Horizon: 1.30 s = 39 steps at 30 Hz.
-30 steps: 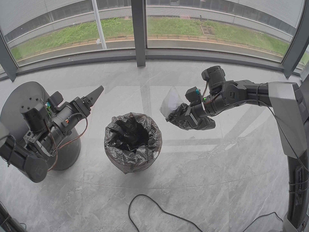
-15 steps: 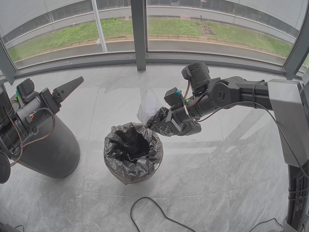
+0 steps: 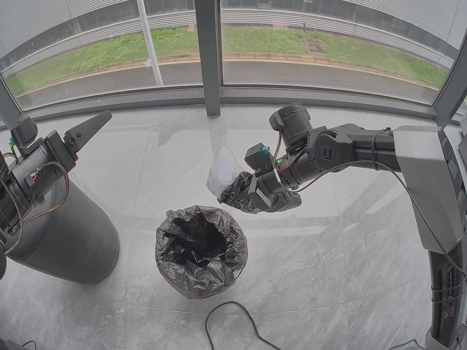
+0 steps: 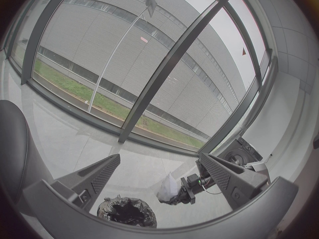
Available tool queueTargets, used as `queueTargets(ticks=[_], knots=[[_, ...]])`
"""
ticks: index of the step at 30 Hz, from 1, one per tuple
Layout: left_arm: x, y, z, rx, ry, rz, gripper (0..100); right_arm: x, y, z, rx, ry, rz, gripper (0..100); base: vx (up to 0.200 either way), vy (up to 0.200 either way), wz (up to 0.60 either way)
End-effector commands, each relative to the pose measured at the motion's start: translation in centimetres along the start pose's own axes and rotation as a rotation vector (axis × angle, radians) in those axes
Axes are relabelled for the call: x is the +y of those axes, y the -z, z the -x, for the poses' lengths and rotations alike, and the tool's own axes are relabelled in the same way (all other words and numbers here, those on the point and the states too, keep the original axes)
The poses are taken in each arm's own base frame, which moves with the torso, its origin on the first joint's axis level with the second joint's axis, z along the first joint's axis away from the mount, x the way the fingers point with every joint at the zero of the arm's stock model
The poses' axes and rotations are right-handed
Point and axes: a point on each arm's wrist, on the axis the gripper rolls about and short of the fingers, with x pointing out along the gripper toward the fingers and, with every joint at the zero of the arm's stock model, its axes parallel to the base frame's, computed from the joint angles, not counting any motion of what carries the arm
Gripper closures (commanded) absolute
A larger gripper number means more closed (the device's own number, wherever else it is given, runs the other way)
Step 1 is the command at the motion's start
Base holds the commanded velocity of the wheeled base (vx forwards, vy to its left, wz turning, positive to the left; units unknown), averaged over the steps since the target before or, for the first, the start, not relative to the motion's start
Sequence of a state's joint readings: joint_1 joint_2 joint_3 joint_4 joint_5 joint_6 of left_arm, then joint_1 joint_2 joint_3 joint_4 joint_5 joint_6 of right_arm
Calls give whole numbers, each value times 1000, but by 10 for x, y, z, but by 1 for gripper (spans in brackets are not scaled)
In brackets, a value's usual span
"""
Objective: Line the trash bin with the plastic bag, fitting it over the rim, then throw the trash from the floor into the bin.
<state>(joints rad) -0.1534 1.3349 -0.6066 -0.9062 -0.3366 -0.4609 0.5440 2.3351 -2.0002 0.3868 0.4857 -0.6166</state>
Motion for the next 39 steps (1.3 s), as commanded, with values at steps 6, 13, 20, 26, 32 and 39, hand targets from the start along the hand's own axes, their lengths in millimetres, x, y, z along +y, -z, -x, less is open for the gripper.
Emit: queueTargets(ticks=[6,13,20,26,32,39], knots=[[-5,-2,8,11,9,3,0,21,1,-24,38,-76,11,100,0,200,0],[-5,-1,8,13,8,6,0,29,10,-45,66,-116,14,100,0,200,0],[-6,-2,11,5,4,4,0,29,40,-73,123,-158,45,100,0,29,0],[-5,3,16,14,-4,6,0,25,70,-94,170,-187,64,100,0,0,0],[-6,6,26,16,-10,7,0,7,93,-91,186,-167,116,100,0,0,0],[-3,15,30,46,-22,17,0,5,95,-90,183,-164,114,0,0,0,0]])
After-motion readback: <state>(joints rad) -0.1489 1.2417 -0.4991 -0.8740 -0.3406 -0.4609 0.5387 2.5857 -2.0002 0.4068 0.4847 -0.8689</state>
